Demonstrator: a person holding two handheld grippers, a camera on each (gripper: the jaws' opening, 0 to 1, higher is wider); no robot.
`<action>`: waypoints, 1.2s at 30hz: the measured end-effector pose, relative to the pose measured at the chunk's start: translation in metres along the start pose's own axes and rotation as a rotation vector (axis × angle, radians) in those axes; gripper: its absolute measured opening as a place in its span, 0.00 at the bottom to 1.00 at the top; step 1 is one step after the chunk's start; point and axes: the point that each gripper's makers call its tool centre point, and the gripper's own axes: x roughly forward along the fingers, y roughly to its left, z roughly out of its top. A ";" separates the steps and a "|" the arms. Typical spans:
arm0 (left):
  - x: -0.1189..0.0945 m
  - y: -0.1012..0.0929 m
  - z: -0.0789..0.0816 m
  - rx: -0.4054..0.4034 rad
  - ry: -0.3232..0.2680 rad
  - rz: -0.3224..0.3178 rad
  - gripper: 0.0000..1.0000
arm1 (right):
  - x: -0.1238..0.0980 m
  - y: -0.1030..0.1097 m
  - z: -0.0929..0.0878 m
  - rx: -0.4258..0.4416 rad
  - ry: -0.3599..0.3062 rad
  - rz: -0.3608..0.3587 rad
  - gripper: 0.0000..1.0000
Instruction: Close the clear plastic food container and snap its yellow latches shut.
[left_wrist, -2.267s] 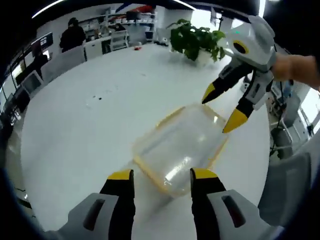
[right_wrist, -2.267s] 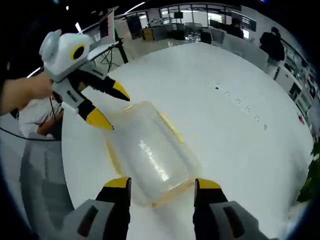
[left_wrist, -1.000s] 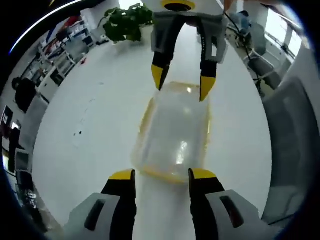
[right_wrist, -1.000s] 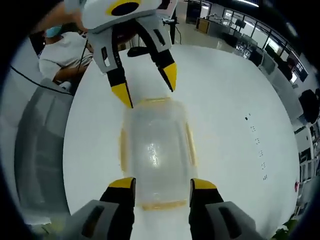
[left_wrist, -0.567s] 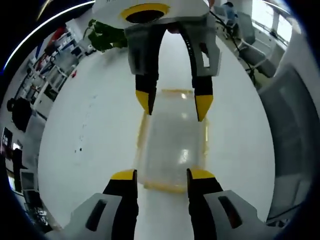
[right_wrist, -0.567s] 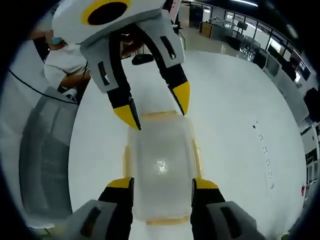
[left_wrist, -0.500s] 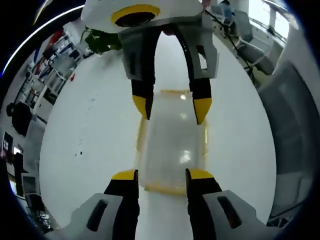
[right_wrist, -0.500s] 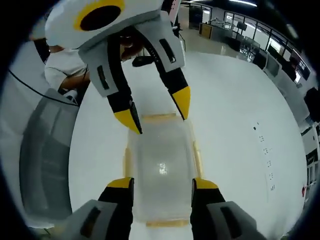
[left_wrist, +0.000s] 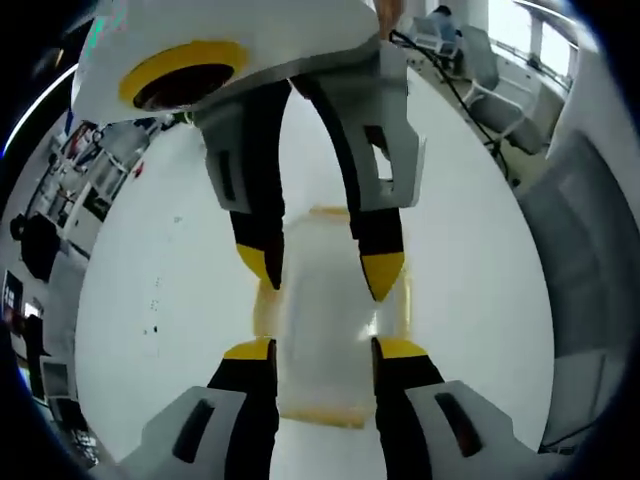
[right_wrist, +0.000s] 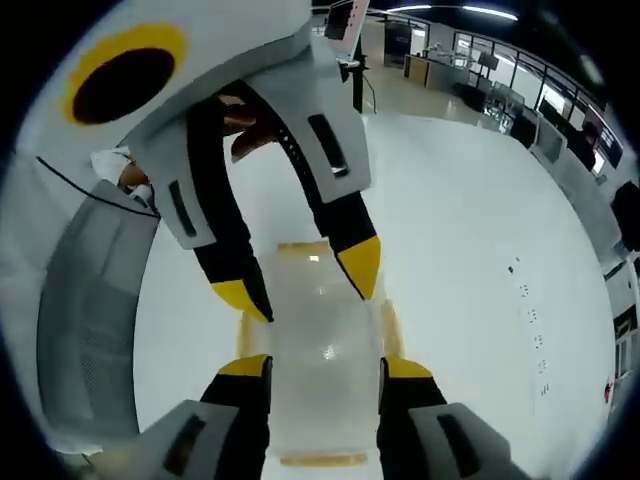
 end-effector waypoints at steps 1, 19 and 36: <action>0.001 -0.001 0.001 0.000 0.000 -0.002 0.36 | 0.000 0.000 0.000 0.000 -0.001 0.001 0.40; 0.011 -0.018 0.011 -0.111 -0.045 -0.004 0.41 | 0.002 -0.020 0.001 -0.015 0.028 -0.011 0.40; 0.021 -0.034 -0.004 -0.042 0.016 0.095 0.51 | 0.018 -0.019 -0.001 0.010 0.069 0.111 0.43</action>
